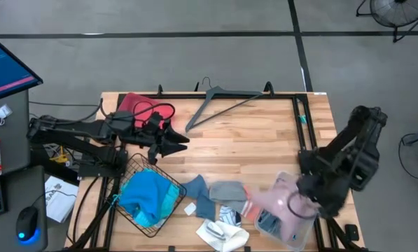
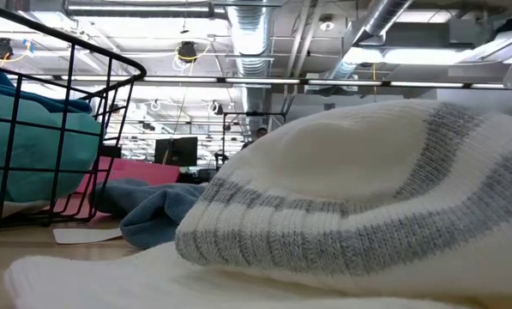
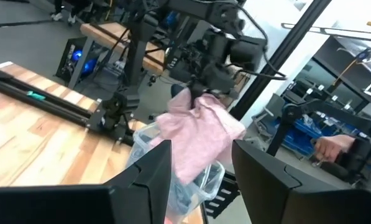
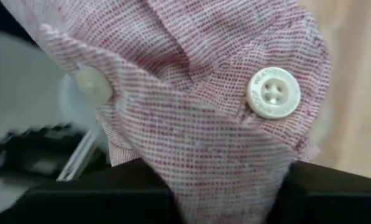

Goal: Pick & Place Cloths
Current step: Put the pink polo into the transparent container

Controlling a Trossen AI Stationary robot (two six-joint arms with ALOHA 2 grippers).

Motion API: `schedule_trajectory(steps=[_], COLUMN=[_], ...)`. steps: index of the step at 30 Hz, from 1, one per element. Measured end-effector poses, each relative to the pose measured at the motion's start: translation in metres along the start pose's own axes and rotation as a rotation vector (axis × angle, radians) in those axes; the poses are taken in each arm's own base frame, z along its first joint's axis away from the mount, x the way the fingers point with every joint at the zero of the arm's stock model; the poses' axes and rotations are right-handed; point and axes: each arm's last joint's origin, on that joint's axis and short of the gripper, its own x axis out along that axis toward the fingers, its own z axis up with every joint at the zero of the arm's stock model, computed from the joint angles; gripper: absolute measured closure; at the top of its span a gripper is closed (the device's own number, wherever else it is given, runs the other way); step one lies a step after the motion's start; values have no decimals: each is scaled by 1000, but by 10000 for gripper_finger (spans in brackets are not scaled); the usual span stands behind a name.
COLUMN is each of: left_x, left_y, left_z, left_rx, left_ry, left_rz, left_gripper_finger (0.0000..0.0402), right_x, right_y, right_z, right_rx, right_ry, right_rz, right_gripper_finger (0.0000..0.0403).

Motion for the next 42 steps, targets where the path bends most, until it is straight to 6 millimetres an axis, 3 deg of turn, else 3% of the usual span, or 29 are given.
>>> schedule_trajectory(steps=[5, 10, 16, 24, 32, 42], left_x=[0, 0, 0, 0, 0, 0], left_y=[1, 1, 1, 1, 1, 1], left_z=[-1, -1, -1, -1, -1, -1], left_rx=[-18, -18, -18, -18, -18, -18], left_ry=[0, -1, -2, -2, -2, -2], left_rz=[3, 2, 1, 1, 1, 1], left_gripper_finger=[258, 259, 259, 259, 260, 259], right_x=[1, -2, 7, 59, 96, 155], right_y=[19, 25, 17, 11, -15, -29], right_z=[-15, -24, -7, 14, 33, 20], right_rx=[1, -30, -153, -241, -257, -246], right_ry=[122, 180, 157, 334, 262, 223], right_rz=[107, 164, 134, 149, 65, 68], right_gripper_finger=[356, 356, 356, 356, 356, 356])
